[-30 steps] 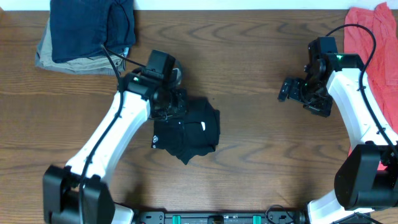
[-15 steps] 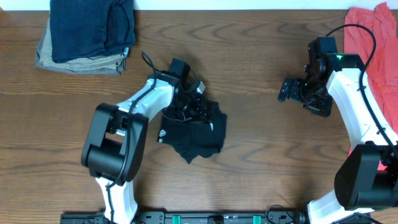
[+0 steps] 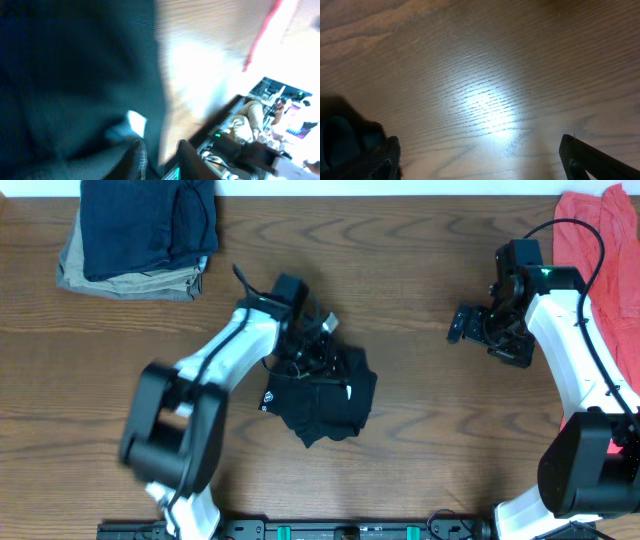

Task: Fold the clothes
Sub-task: 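Grasp the folded black t-shirt bundle's left edge with the left gripper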

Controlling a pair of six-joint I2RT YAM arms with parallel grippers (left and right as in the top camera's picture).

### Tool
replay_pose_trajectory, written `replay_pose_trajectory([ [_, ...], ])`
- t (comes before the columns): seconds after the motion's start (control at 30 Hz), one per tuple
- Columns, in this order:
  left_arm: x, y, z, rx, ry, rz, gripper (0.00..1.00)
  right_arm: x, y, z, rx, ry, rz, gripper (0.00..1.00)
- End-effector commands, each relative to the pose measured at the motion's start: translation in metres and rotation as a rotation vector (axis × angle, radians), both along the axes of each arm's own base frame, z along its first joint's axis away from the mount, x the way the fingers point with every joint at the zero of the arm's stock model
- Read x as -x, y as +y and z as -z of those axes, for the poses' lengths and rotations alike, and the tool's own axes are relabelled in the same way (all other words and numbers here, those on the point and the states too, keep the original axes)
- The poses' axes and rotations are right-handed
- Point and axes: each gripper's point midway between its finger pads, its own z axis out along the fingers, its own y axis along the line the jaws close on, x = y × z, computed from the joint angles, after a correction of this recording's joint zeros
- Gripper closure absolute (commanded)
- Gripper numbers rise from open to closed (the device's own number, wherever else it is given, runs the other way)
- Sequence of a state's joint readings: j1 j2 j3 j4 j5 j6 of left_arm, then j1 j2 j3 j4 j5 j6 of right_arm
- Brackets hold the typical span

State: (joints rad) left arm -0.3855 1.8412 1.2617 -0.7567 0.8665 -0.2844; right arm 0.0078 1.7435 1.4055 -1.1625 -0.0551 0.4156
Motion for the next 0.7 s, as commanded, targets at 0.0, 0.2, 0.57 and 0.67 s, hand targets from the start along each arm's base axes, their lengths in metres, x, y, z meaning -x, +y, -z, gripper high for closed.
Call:
replay_pose_trajectory([
  [0.0,0.004,0.001,-0.041,0.036,-0.103,0.009,0.58,-0.001,-0.001,-0.004,0.007,-0.012,-0.009,0.01],
  [0.2,0.029,0.020,-0.036,-0.078,-0.066,0.035,0.40,-0.001,-0.001,-0.004,0.007,-0.012,-0.009,0.01],
  [0.57,0.078,0.010,0.033,-0.115,0.041,0.082,0.40,-0.001,-0.001,-0.004,0.007,-0.012,-0.009,0.01],
  [0.67,0.083,0.005,0.057,-0.109,0.036,0.074,0.39,-0.001,-0.001,-0.004,0.007,-0.012,-0.009,0.01],
])
